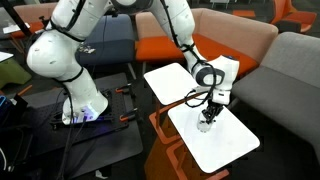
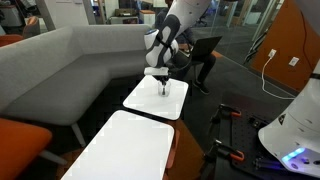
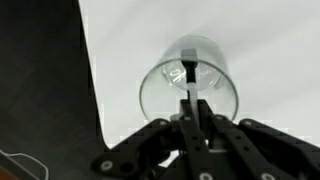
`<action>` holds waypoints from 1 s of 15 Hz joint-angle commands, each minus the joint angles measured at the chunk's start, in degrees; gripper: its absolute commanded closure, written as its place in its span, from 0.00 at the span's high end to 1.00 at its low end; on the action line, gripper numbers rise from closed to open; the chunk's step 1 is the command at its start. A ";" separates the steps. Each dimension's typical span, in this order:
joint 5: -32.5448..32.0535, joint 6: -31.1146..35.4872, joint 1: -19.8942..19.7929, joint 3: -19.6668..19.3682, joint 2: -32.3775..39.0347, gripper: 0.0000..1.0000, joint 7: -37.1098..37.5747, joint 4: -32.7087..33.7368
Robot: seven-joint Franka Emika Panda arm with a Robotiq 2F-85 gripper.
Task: Take the pen out of the cup and put it on the table on the left
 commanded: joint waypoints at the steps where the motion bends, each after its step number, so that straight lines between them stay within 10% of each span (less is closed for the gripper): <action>1: -1.08 -0.37 2.66 -2.30 -3.45 0.03 -0.88 -2.51; 8: -15.32 -0.85 16.16 -15.39 -12.75 0.03 10.10 -9.21; 15: -8.08 -7.69 7.89 3.85 -21.70 0.03 -7.64 -9.36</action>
